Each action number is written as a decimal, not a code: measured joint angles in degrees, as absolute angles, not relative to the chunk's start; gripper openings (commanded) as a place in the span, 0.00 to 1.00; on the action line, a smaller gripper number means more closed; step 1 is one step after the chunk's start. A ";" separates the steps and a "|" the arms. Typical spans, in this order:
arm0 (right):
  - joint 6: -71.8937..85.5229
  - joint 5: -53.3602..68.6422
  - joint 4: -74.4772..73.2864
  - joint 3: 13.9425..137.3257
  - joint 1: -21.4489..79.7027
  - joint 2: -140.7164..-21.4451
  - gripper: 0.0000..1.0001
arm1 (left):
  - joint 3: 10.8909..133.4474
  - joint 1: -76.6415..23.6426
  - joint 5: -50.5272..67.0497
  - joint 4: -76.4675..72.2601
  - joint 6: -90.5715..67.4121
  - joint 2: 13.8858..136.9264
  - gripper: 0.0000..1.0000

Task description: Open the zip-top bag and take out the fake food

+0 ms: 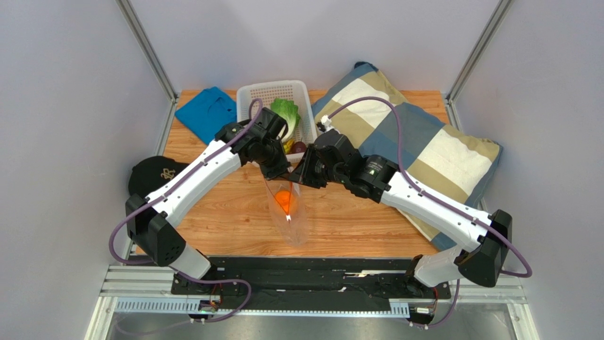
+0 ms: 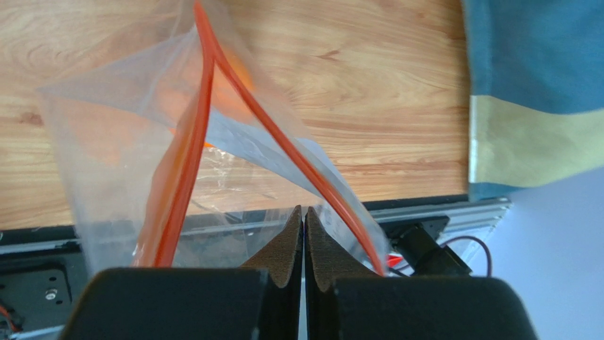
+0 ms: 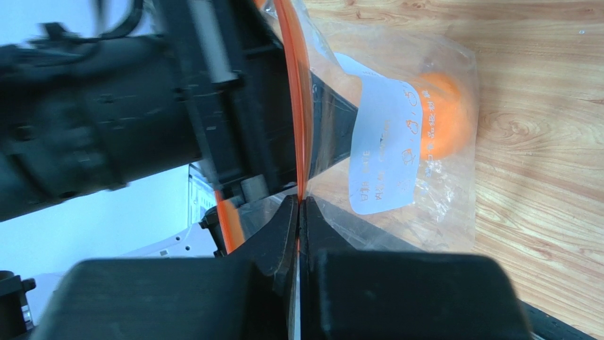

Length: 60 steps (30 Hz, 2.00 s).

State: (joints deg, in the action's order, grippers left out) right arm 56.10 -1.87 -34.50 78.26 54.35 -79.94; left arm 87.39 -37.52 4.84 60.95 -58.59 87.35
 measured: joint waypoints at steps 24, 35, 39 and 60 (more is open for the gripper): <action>54.94 -0.86 -30.52 79.90 54.63 -85.76 0.00 | 56.10 -39.05 -1.98 34.98 -49.12 69.95 0.35; 54.61 -0.58 -31.94 77.34 54.61 -85.12 0.00 | 55.44 -40.07 -0.08 32.38 -45.89 80.29 0.73; 54.63 -1.52 -33.36 75.09 54.22 -83.18 0.00 | 55.94 -40.34 0.16 30.63 -44.95 83.99 0.76; 55.07 -2.52 -36.97 61.89 49.06 -71.35 0.00 | 62.15 -44.64 4.47 23.38 -46.04 97.14 0.17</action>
State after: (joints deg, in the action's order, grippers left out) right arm 55.07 -2.52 -36.97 61.89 49.06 -71.35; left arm 62.15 -44.64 4.47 23.38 -46.04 97.14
